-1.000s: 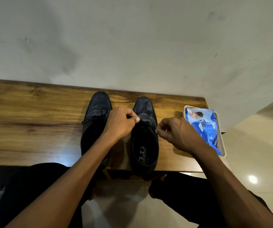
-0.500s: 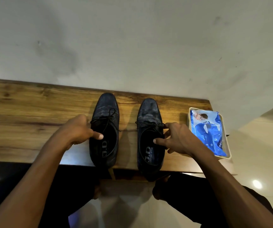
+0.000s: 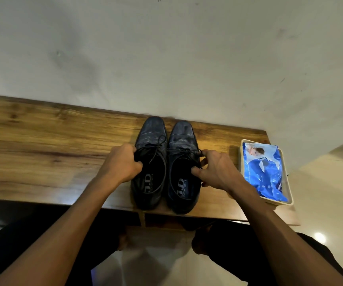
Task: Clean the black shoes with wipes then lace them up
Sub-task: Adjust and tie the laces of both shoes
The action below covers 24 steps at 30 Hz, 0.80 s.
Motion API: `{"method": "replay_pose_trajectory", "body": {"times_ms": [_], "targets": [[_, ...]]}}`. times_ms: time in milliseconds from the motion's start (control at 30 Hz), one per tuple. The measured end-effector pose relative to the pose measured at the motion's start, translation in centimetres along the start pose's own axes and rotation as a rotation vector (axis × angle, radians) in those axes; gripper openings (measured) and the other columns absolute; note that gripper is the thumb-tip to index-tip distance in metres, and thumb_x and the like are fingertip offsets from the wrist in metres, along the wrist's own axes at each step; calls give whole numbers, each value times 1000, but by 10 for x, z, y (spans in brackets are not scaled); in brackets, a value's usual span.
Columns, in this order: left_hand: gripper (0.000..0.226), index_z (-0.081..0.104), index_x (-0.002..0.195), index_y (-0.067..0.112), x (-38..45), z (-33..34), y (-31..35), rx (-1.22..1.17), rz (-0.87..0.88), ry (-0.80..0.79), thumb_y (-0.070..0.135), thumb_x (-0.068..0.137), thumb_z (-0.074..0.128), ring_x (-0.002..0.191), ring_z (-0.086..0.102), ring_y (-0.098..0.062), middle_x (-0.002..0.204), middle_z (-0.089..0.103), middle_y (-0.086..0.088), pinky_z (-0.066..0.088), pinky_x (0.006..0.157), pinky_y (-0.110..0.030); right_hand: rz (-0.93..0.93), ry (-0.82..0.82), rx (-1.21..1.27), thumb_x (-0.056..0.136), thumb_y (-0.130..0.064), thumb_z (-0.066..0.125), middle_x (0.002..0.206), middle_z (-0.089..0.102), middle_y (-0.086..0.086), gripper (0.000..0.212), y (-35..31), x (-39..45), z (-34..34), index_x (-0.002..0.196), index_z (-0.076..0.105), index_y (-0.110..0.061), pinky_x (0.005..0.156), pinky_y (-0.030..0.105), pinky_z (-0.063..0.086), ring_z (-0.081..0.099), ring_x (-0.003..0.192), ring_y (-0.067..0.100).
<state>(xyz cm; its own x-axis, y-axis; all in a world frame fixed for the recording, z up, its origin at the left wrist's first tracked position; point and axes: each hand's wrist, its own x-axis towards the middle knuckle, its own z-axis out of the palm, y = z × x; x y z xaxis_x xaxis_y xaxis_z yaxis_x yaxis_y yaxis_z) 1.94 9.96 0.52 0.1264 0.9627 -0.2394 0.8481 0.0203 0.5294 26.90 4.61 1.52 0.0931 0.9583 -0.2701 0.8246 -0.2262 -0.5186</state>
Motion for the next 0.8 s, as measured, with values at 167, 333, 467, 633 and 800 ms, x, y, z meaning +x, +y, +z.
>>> {"method": "replay_pose_trajectory", "body": {"times_ms": [167, 333, 467, 633, 800], "targets": [[18, 69, 100, 10, 3, 5, 0, 29, 17, 22, 18, 85, 71, 74, 66, -23, 84, 70, -7, 59, 70, -41, -5, 10, -33, 90, -29, 68, 104, 70, 4, 33, -3, 2, -1, 117, 60, -13, 54, 31, 61, 69, 49, 10], [19, 69, 105, 12, 4, 10, -2, 27, 48, 43, 20, 88, 69, 85, 67, -23, 94, 71, -6, 57, 72, -36, -13, 37, -71, 90, -32, 68, 106, 70, 5, 37, -1, 4, -1, 120, 58, -14, 58, 35, 62, 69, 50, 11], [23, 67, 110, 14, 3, 13, -2, 21, 73, 59, 23, 89, 68, 93, 67, -25, 100, 71, -7, 58, 79, -42, -12, 51, -92, 90, -35, 68, 107, 69, 5, 41, 1, 5, -1, 123, 57, -14, 60, 35, 62, 69, 51, 12], [23, 65, 110, 13, 1, 15, -2, 35, 102, 65, 27, 91, 67, 89, 67, -26, 95, 71, -6, 58, 77, -41, -17, 68, -133, 90, -39, 67, 110, 69, 5, 45, 2, 6, 4, 127, 56, -14, 71, 39, 61, 69, 67, 19], [36, 53, 129, 13, -2, 17, -3, 16, 123, 26, 29, 97, 57, 90, 67, -25, 100, 70, -7, 57, 79, -45, -6, 68, -175, 90, -48, 66, 116, 69, 7, 55, 3, 5, 6, 133, 53, -16, 79, 38, 56, 67, 95, 27]]}}
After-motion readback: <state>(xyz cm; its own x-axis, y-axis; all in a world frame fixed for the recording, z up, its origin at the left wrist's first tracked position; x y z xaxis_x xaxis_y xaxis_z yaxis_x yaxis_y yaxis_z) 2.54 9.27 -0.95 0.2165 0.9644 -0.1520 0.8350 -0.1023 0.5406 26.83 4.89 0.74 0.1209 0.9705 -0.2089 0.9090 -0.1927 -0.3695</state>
